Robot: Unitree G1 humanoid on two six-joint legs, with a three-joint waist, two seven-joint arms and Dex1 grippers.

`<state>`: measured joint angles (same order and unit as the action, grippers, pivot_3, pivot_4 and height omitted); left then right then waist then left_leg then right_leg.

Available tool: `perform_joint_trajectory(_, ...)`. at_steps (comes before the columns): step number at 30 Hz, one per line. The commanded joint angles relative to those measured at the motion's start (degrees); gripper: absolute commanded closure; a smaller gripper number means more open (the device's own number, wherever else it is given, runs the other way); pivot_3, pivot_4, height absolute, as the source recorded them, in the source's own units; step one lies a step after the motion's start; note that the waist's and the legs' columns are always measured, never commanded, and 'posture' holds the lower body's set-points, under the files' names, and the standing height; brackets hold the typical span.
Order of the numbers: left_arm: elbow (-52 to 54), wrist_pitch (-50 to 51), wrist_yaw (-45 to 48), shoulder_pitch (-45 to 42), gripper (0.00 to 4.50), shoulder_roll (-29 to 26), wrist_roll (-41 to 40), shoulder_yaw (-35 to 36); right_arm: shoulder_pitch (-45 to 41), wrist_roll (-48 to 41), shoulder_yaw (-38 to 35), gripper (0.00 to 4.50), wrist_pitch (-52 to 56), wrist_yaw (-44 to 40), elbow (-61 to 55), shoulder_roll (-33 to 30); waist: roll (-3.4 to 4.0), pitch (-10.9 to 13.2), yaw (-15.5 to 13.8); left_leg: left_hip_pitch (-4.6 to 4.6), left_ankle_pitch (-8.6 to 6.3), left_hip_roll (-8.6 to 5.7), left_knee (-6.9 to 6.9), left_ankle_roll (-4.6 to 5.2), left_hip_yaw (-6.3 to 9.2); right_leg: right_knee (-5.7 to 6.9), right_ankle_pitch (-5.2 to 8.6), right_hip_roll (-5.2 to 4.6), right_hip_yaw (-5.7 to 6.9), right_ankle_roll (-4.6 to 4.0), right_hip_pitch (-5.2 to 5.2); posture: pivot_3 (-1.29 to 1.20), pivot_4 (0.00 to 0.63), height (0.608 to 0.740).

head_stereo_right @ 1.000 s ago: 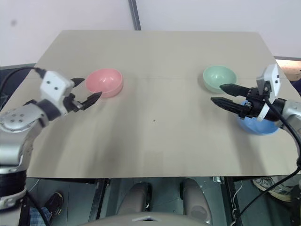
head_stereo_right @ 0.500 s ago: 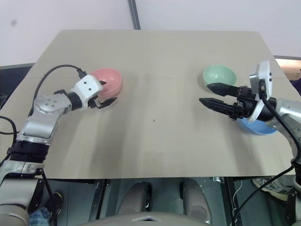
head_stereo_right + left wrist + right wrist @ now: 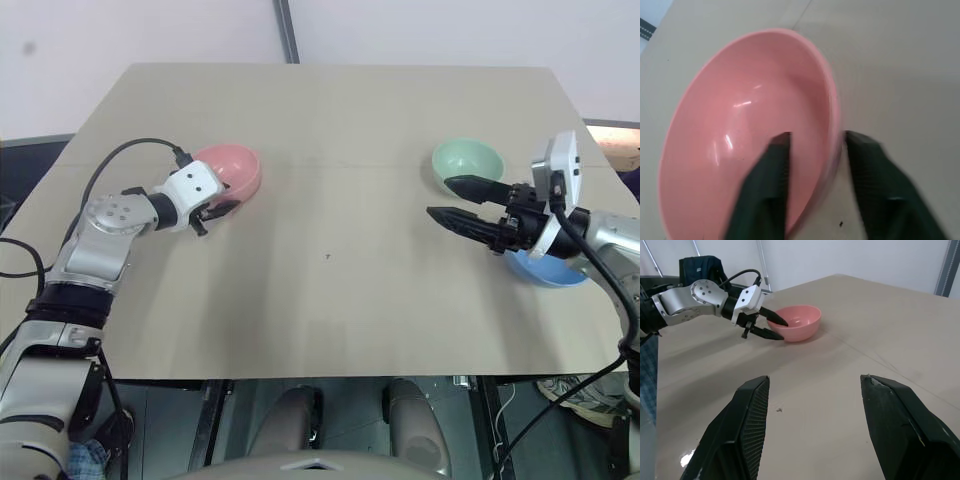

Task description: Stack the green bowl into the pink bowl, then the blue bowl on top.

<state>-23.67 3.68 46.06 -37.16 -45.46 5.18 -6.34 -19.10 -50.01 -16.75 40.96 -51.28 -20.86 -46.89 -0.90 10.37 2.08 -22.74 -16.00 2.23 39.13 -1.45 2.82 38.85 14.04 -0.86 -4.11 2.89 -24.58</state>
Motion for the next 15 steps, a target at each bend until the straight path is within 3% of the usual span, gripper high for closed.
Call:
perform_joint_trajectory(1,-0.15,-1.47,0.22,-1.72,4.42,-0.27,0.42,0.67,-0.35,0.15,-1.55,1.29,-1.53,-0.19,-0.14,-0.1,0.0,0.0,0.0,0.0,0.0,0.0,0.0,0.0,0.0,0.0,0.0,0.0,0.0,0.0,0.0,0.0,0.15,0.74)
perform_joint_trajectory(9,3.15,-1.53,1.43,-2.56,4.42,0.57,-0.18,0.25,-0.01,0.51,-1.46,1.29,-2.41,-0.34,0.51,-0.08,0.0,0.0,0.03,0.0,0.0,0.0,0.0,0.0,0.01,0.0,0.0,0.0,0.0,0.0,0.0,0.0,0.15,0.74)
perform_joint_trajectory(15,18.11,1.0,10.18,-2.2,4.42,3.18,-2.96,-4.09,-0.45,0.56,-1.36,1.29,-2.58,-0.25,0.77,-0.04,0.0,0.0,-0.57,-0.07,0.0,-0.01,0.05,0.0,0.02,-0.01,0.0,-0.01,0.02,0.0,0.0,0.0,0.15,0.74)
